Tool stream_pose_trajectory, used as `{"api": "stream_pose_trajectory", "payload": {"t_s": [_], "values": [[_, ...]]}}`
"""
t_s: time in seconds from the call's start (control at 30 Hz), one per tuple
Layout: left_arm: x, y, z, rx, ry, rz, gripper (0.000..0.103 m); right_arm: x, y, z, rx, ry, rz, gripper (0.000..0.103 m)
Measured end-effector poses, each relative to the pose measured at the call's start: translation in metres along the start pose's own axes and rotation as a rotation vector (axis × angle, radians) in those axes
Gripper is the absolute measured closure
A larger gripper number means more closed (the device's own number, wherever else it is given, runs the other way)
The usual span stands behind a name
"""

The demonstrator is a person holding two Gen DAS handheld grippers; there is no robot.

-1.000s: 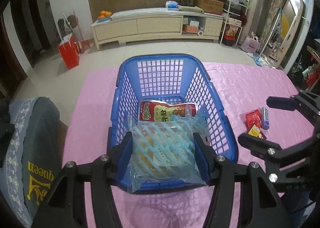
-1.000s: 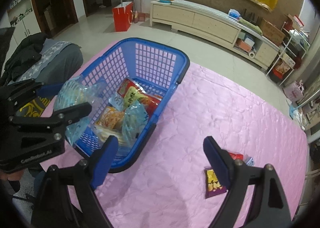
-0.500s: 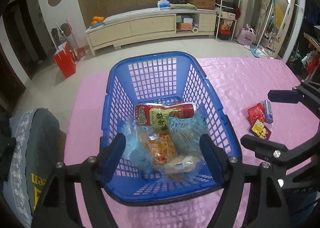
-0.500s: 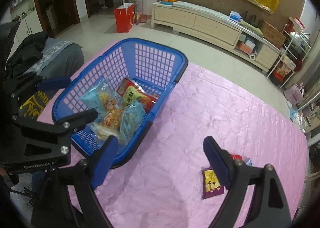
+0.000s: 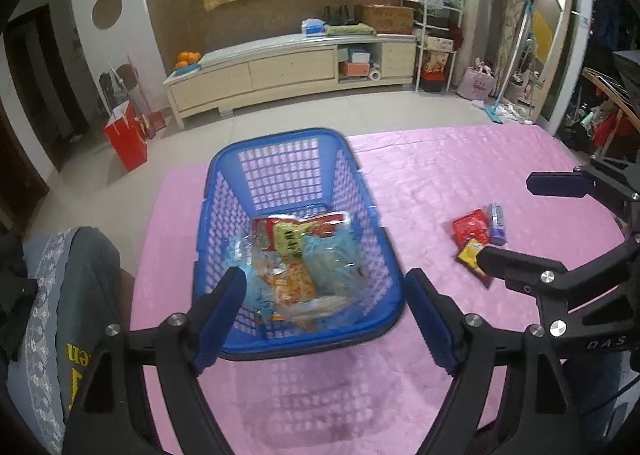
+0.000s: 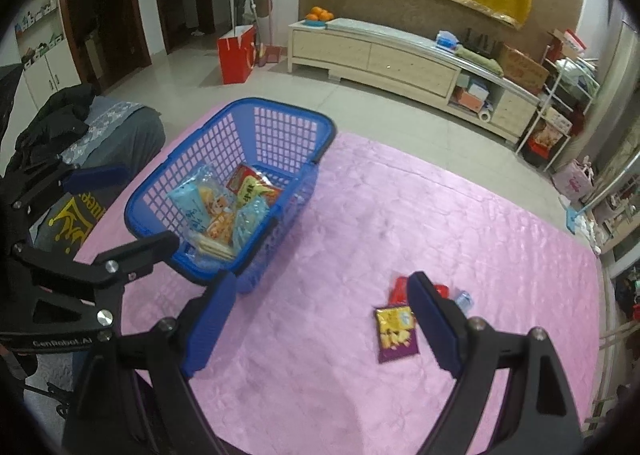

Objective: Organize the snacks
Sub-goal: 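Move both tools away from the basket toward the purple chip bag and gum tube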

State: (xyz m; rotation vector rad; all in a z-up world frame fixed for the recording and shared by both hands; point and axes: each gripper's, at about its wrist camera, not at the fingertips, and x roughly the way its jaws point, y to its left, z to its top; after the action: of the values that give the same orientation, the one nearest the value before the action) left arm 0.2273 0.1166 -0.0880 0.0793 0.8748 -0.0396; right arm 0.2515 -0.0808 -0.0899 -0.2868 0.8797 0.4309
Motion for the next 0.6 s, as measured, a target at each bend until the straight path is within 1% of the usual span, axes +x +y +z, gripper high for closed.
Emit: {"api": "stream_pose_trajectory", "payload": {"t_s": [0.13,0.2,0.27,0.3,0.33,0.4,0.47,0.6], "values": [[-0.01,-0.023,0.003,0.011,-0.019,-0.031,0.023,-0.014,-0.02,-0.011,0.025,-0.009,-0.028,0.013],[-0.012,-0.036,0.005,0.018,-0.02,-0.045,0.023,-0.016,-0.029,-0.016,0.026,-0.004,-0.059,0.013],[-0.011,-0.048,0.007,0.027,-0.02,-0.052,0.023,-0.019,-0.037,-0.025,0.03,-0.006,-0.096,0.01],[-0.011,-0.055,0.007,0.033,-0.018,-0.058,0.023,-0.019,-0.044,-0.03,0.041,-0.006,-0.103,0.006],[-0.009,-0.063,0.008,0.042,-0.017,-0.066,0.023,-0.019,-0.05,-0.035,0.053,-0.001,-0.105,0.003],[-0.007,-0.076,0.008,0.056,-0.011,-0.072,0.023,-0.017,-0.059,-0.042,0.065,0.014,-0.106,0.002],[-0.003,-0.091,0.007,0.068,-0.004,-0.079,0.023,-0.015,-0.068,-0.05,0.072,0.027,-0.107,0.002],[0.01,-0.114,0.004,0.059,0.025,-0.101,0.023,-0.009,-0.09,-0.066,0.105,0.043,-0.105,0.001]]}}
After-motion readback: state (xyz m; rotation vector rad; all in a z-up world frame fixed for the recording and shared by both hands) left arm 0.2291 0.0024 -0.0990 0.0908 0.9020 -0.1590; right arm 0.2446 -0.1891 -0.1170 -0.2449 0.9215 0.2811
